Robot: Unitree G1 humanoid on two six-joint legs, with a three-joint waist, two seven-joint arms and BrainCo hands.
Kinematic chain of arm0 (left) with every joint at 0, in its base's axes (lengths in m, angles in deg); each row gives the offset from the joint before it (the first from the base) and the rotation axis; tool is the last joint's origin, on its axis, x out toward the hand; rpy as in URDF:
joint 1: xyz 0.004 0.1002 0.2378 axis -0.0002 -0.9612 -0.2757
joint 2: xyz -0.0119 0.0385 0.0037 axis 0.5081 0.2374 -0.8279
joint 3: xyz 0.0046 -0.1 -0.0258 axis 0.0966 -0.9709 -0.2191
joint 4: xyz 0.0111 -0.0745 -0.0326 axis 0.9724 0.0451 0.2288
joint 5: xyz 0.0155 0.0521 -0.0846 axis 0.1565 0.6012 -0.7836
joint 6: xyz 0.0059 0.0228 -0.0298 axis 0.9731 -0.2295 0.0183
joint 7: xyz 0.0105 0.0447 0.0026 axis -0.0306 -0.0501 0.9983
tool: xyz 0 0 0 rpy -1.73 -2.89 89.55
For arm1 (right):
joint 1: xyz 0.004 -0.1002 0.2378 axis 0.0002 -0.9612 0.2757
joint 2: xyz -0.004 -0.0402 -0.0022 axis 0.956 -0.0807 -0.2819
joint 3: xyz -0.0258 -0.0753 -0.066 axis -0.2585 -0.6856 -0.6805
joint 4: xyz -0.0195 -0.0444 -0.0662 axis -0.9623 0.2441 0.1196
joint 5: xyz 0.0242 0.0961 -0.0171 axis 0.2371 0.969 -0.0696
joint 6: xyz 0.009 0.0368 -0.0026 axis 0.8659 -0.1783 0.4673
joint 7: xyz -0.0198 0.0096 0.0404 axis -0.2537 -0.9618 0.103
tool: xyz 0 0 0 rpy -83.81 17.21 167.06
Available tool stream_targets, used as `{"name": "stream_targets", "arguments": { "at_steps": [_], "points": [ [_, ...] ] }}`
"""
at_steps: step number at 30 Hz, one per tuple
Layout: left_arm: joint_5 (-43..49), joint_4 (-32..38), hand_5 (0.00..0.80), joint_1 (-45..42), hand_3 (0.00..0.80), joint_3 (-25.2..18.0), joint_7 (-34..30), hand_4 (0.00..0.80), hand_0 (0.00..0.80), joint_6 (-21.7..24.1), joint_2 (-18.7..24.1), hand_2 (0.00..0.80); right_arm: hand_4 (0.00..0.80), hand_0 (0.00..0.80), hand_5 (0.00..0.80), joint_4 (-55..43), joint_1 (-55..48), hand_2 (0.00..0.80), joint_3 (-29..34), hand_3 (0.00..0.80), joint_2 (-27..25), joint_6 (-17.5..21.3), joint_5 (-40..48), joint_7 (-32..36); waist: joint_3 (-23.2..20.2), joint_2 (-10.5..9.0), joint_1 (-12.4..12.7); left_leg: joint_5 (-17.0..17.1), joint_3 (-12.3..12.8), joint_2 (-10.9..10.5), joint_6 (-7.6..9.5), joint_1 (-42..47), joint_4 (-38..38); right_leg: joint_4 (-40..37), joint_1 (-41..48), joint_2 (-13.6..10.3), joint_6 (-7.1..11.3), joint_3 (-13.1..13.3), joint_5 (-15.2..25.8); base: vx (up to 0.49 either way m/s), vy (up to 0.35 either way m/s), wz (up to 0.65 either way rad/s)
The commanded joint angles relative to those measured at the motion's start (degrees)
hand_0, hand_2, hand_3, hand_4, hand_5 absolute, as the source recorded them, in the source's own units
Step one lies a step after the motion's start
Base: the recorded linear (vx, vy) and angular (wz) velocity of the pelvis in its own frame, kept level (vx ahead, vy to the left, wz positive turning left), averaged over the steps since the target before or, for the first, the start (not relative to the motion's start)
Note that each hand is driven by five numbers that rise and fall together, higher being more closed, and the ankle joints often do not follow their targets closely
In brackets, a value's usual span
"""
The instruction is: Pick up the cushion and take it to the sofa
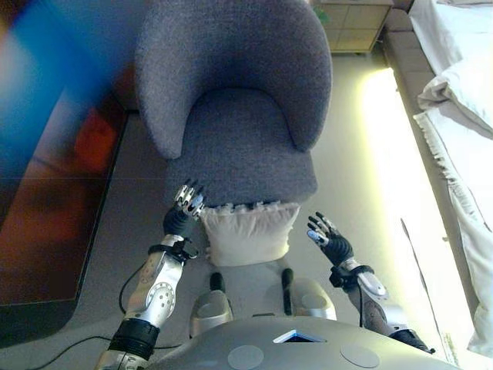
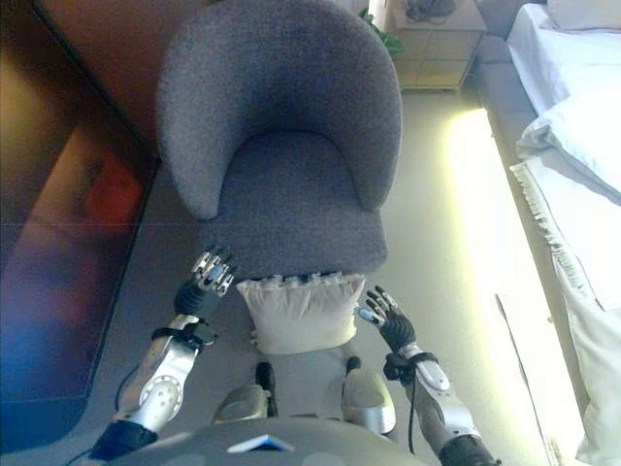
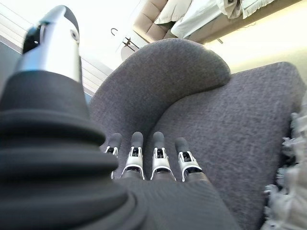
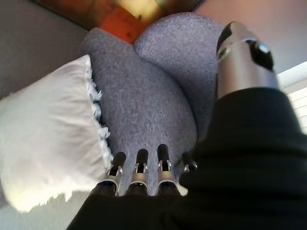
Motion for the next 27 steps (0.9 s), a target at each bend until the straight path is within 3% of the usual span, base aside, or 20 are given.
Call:
{"name": "stream_targets", "arguments": {
  "at_steps": [1,6,9,11,13,16,18,19,21,24,27],
  "points": [
    [-0.44,2.54,0.0,1.43,0.0,-0.88,-0.44,0.0,0.0,3.73,1.52,0.0,0.0,0.0,0.0,-3.87,2.75,0.0,0.87,0.0,0.89,3.88,0.65,-0.29,-0.65,-1.19,-0.77,1.73,-0.15,1.05,1.89,-4.49,2.36,-0.22,4.22,0.64,-0.45,-1.21,0.36,0.104,0.129,0.06],
    [1.81,2.75,0.0,0.38,0.0,-1.54,0.98,0.0,0.0,3.48,2.36,0.0,0.0,0.0,0.0,-4.21,4.1,0.0,0.31,0.0,1.79,3.18,0.41,-0.57,-0.8,-1.84,0.77,-0.37,0.04,-0.56,3.48,-5.59,5.23,2.34,4.55,-1.06,0.62,-1.97,-0.39,0.077,0.12,0.03],
    [3.93,2.29,0.0,0.53,0.0,-1.73,1.15,0.0,0.0,3.32,3.14,0.0,0.0,0.0,0.0,-3.89,4.87,0.0,-0.59,0.0,2.7,3.13,0.22,-1.76,-0.76,-2.2,1.9,-1.77,1.51,-2.08,5.84,-6.32,6.39,12.62,1.2,-3.92,2.01,-3.98,3.41,0.015,0.174,-0.03],
    [4.31,1.38,0.0,0.85,0.0,-1.59,0.53,0.0,0.0,3.44,3.55,0.0,0.0,0.0,0.0,-2.56,4.56,0.0,-0.81,0.0,3.54,3.8,0.17,-1.96,-0.21,-1.07,1.86,-2.61,1.68,-2.51,6.83,-4.53,5.53,24.92,-3.85,-4.7,1.55,-3.46,6.8,0.056,0.215,-0.24],
    [4.07,0.91,0.0,0.62,0.0,-2.01,-0.16,0.0,0.0,3.24,3.81,0.0,0.0,0.0,0.0,-2.08,3.67,0.0,-0.78,0.0,3.85,3.62,0.38,-1.84,0.09,-0.56,1.66,-2.94,0.98,-3.13,7.04,-2.95,4.72,29.19,-6.37,-4.53,0.94,-2.82,8.6,0.118,0.122,-0.12],
    [3.32,1.55,0.0,1.0,0.0,-2.67,-1.08,0.0,0.0,2.38,4.25,0.0,0.0,0.0,0.0,-1.73,2.68,0.0,-0.8,0.0,3.7,3.66,0.76,-1.55,0.3,-1.25,1.22,-3.81,-0.02,-4.04,6.8,-1.69,4.37,24.32,-7.42,-4.2,0.89,-2.16,9.74,0.156,-0.05,0.07],
    [3.48,2.02,0.0,1.47,0.0,-2.47,-1.1,0.0,0.0,2.33,4.44,0.0,0.0,0.0,0.0,-1.73,2.64,0.0,-0.58,0.0,3.58,3.6,1.29,-1.58,0.84,-2.36,0.57,-4.24,-0.31,-4.24,5.98,-1.07,4.68,15.5,-6.65,-4.58,1.72,-1.34,11.2,0.185,-0.224,0.23],
    [4.01,2.51,0.0,1.69,0.0,-1.88,-0.32,0.0,0.0,3.31,4.7,0.0,0.0,0.0,0.0,-2.28,2.81,0.0,-0.72,0.0,3.37,3.48,1.88,-1.28,1.34,-3.59,0.15,-4.93,-0.05,-4.09,5.19,-0.78,5.32,7.13,-6.55,-5.31,2.51,-1.28,11.79,0.161,-0.262,0.17],
    [4.28,2.86,0.0,2.03,0.0,-1.25,0.55,0.0,0.0,5.24,5.07,0.0,0.0,0.0,0.0,-2.55,3.72,0.0,-1.12,0.0,2.9,3.24,2.39,-0.5,2.07,-4.21,-0.17,-5.61,0.65,-2.98,4.47,-0.68,6.27,1.36,-5.57,-4.92,3.16,-1.27,10.38,0.121,-0.211,0.1],
    [3.92,4.29,0.0,1.12,0.0,-1.81,1.81,0.0,0.0,5.87,4.48,0.0,0.0,0.0,0.0,-2.42,6.36,0.0,-1.33,0.0,2.04,1.58,1.18,0.17,1.55,-4.51,0.75,-4.85,1.01,-1.38,3.72,-1.23,7.56,-1.35,-2.18,-4.03,3.17,-1.55,8.6,0.142,-0.163,0.19],
    [2.21,4.61,0.0,-0.72,0.0,-2.98,0.47,0.0,0.0,5.29,3.69,0.0,0.0,0.0,0.0,-2.99,7.87,0.0,-1.87,0.0,1.19,0.91,2.37,-0.61,0.13,-5.0,1.53,-4.66,0.81,0.08,2.69,-0.86,8.8,-2.93,-0.06,-2.9,2.04,-1.42,7.56,0.234,-0.147,-0.09]
  ]
}}
